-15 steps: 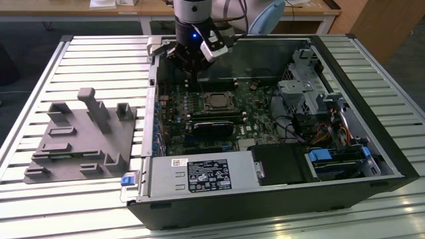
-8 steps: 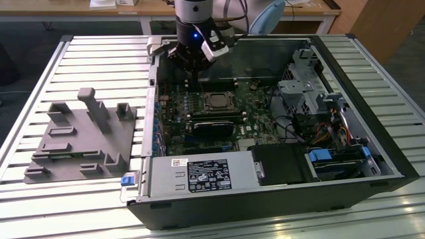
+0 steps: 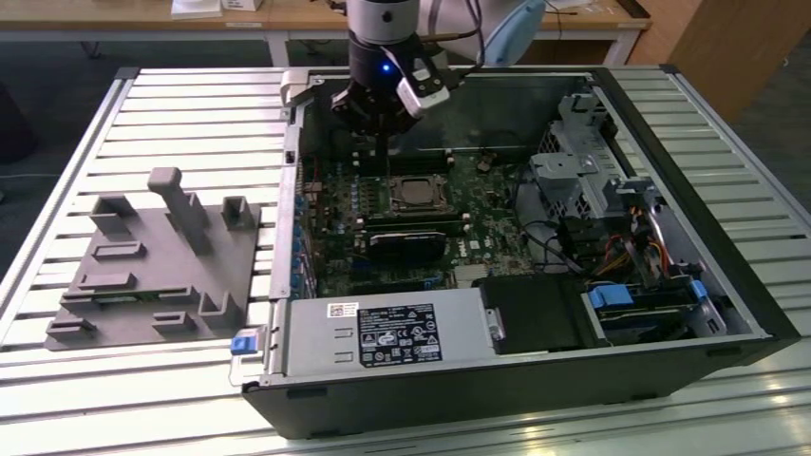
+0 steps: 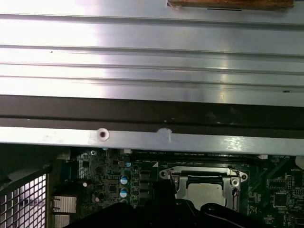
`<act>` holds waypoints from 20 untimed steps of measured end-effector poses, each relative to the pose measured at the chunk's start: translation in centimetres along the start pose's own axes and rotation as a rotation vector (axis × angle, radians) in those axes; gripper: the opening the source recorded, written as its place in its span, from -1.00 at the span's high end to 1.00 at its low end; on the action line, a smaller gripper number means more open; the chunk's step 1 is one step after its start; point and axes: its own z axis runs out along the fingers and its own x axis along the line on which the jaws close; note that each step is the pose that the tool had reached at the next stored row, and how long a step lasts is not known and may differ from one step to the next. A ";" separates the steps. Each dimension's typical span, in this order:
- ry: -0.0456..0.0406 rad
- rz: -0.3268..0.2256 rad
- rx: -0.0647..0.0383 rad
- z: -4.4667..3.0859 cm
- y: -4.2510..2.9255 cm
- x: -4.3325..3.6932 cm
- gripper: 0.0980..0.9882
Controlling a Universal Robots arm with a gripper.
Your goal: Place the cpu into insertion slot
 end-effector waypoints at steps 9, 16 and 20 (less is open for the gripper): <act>-0.0002 0.000 -0.005 0.03 -0.01 -1.55 0.98; -0.0035 -0.003 -0.045 0.25 -0.02 -1.67 0.98; -0.0037 -0.003 -0.045 0.75 -0.03 -1.81 0.98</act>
